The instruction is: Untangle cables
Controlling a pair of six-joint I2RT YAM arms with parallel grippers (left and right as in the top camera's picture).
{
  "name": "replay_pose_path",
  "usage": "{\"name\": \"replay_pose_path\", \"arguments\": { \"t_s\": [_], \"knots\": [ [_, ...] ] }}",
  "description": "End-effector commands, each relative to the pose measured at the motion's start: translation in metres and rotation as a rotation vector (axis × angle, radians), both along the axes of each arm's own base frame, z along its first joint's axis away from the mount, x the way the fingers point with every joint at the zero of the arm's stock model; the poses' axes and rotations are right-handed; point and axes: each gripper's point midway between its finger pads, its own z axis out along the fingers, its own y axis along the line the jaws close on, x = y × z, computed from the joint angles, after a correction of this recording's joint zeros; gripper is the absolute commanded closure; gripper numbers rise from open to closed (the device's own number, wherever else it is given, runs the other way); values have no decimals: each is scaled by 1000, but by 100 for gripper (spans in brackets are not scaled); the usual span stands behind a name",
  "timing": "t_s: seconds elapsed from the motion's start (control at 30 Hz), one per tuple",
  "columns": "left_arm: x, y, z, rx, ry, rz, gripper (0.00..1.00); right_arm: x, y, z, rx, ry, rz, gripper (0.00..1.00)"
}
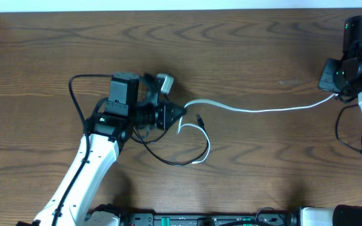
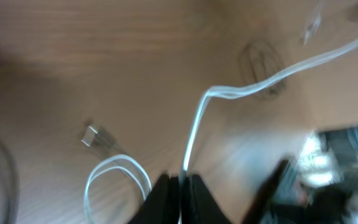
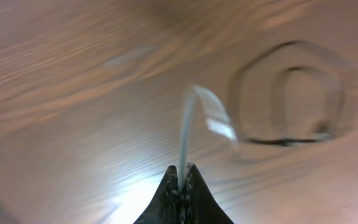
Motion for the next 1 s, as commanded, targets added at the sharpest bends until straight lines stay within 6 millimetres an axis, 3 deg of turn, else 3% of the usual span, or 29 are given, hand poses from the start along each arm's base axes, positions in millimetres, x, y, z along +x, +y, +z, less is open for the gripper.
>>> {"name": "replay_pose_path", "arguments": {
  "t_s": [0.0, 0.03, 0.17, 0.3, 0.33, 0.4, 0.53, 0.63, 0.8, 0.97],
  "knots": [
    [0, -23, 50, -236, 3, -67, 92, 3, 69, 3, 330, -21, 248, 99],
    [6, -30, 67, -283, -47, -68, 92, -2, 94, 6, 434, -18, 344, 99],
    [10, -48, 103, -368, -158, -83, 92, -16, 143, 9, 586, 5, 523, 98],
    [8, -65, 114, -390, -196, -69, 92, -26, 177, 8, 653, 24, 623, 92],
    [7, -69, 114, -387, -200, -63, 92, -30, 195, 13, 691, 15, 702, 87],
    [5, -76, 119, -409, -188, -55, 92, -35, 212, 17, 707, 3, 781, 77],
    [2, -81, 145, -490, -244, -72, 92, -42, 237, 19, 700, 1, 868, 51],
    [2, -80, 155, -514, -285, -75, 92, -49, 253, 20, 698, 2, 925, 39],
    [1, -80, 156, -521, -269, -72, 92, -50, 266, 18, 656, -13, 971, 33],
    [0, -81, 155, -521, -266, -81, 92, -43, 272, 17, 606, -50, 996, 34]
  ]
}}
